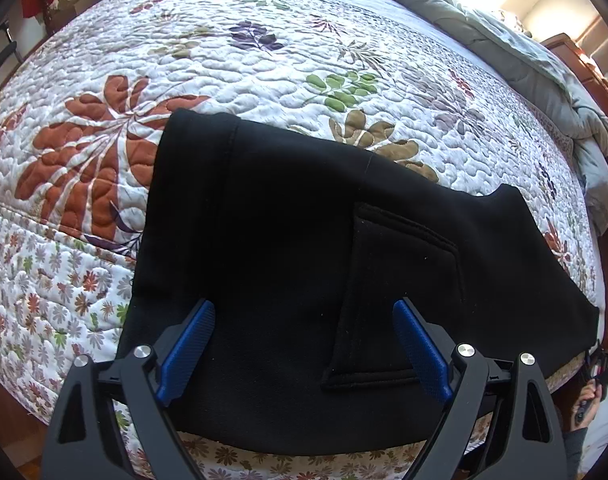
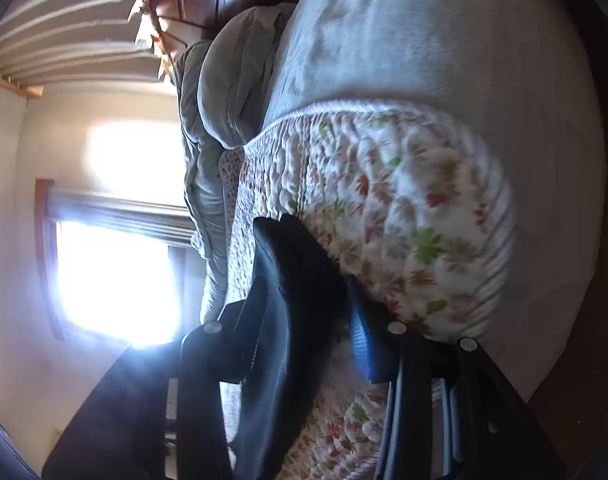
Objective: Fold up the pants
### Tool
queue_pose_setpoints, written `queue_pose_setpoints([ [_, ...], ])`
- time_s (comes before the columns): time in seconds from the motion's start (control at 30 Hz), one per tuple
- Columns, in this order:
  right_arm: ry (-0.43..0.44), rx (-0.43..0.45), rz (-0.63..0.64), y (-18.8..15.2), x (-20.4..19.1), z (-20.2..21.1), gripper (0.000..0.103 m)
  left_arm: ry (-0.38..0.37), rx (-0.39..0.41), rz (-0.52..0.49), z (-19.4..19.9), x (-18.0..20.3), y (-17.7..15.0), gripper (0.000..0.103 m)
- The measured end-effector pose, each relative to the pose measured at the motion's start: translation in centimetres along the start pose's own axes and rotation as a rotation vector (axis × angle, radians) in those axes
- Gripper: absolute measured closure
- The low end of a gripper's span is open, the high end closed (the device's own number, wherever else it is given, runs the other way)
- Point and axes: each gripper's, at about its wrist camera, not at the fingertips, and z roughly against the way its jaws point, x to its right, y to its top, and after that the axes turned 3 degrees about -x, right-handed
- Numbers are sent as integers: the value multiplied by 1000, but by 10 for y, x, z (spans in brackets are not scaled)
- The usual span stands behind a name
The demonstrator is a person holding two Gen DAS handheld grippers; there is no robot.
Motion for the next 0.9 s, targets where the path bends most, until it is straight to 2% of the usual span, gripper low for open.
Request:
queue_pose_setpoints([
  [0.07,18,-30,-2,0,1,-4,58,3,2,-2,-1,1,0,11],
  [0.17,7,-78,7,-3,3,-11,59,4,1,3,-1,1,1,11],
  [0.3,38,-83,-1,-3,2,-14,59,1,1,6,-1,0,1,11],
  [0.43,64,-105,48,2,-12,-27,69,3,6,6,-1,1,1,9],
  [0.5,52,-115,53,4,-12,-36,73,-1,14,11,-1,0,1,9],
  [0.53,27,-117,48,5,-11,-41,85,-4,19,14,0,0,0,9],
  [0.6,6,-117,51,4,-12,-40,92,-13,34,19,3,-1,-1,9],
  [0.73,-50,-101,131,-3,-37,-33,94,-42,72,15,16,-3,-7,9],
  [0.9,-134,-66,240,-15,-89,-24,94,-86,119,32,28,-11,-16,9],
])
